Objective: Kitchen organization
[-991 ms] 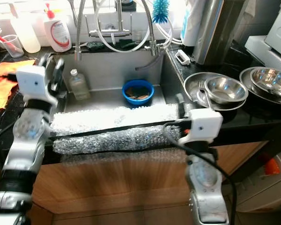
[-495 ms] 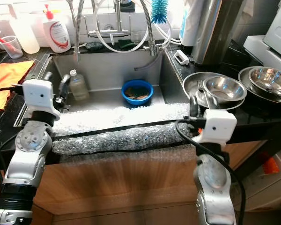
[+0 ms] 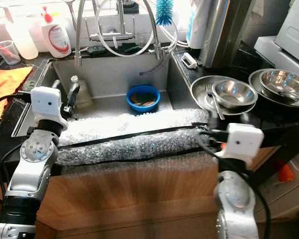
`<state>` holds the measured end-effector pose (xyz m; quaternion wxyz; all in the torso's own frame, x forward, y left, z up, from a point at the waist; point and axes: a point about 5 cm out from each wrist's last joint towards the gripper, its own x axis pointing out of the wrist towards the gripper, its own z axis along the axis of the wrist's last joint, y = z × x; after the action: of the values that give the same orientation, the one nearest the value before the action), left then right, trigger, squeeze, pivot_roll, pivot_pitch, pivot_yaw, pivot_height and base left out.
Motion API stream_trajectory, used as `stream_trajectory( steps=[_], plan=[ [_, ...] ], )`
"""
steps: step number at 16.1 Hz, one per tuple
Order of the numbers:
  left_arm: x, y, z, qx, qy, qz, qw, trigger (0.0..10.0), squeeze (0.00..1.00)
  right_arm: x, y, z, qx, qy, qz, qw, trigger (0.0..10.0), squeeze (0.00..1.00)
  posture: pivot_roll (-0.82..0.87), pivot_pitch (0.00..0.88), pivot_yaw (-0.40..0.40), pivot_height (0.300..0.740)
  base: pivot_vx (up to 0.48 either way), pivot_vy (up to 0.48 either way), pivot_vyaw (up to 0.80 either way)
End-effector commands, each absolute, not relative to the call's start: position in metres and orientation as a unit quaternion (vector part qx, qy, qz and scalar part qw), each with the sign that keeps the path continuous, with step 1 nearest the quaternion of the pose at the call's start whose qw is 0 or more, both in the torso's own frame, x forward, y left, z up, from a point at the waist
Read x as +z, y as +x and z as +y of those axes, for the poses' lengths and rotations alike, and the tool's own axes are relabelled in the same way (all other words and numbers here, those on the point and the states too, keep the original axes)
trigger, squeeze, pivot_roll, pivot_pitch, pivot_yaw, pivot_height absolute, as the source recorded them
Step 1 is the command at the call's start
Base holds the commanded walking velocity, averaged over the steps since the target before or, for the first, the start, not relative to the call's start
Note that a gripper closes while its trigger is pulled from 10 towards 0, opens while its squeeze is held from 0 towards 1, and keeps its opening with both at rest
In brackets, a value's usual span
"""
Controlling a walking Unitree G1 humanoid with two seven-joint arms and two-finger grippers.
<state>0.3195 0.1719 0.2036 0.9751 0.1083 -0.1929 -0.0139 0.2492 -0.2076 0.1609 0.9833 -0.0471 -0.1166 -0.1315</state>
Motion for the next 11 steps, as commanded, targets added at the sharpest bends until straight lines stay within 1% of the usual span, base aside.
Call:
stream_trajectory(
  steps=[1,4,8,11],
  plan=[
    [0.204,0.318,0.170,-0.019,0.118,-0.194,0.974,10.0,0.00,0.156,0.251,-0.212,-0.146,-0.031,-0.099,0.984,10.0,0.00,-0.06,0.014,0.032,0.740,0.000,0.000,0.00],
    [0.205,0.318,0.171,-0.017,0.118,-0.194,0.974,10.0,0.00,0.153,0.260,-0.214,-0.147,-0.002,-0.084,0.986,10.0,0.00,-0.06,0.022,0.028,0.740,0.000,0.000,0.00],
    [0.206,0.318,0.170,-0.016,0.118,-0.197,0.973,10.0,0.00,0.154,0.274,-0.204,-0.113,0.019,-0.082,0.990,10.0,0.00,-0.06,0.026,0.028,0.740,0.000,0.000,0.00],
    [0.206,0.319,0.169,-0.016,0.119,-0.198,0.973,10.0,0.00,0.155,0.278,-0.201,-0.105,0.020,-0.083,0.991,10.0,0.00,-0.06,0.028,0.027,0.740,0.000,0.000,0.00]
  ],
)
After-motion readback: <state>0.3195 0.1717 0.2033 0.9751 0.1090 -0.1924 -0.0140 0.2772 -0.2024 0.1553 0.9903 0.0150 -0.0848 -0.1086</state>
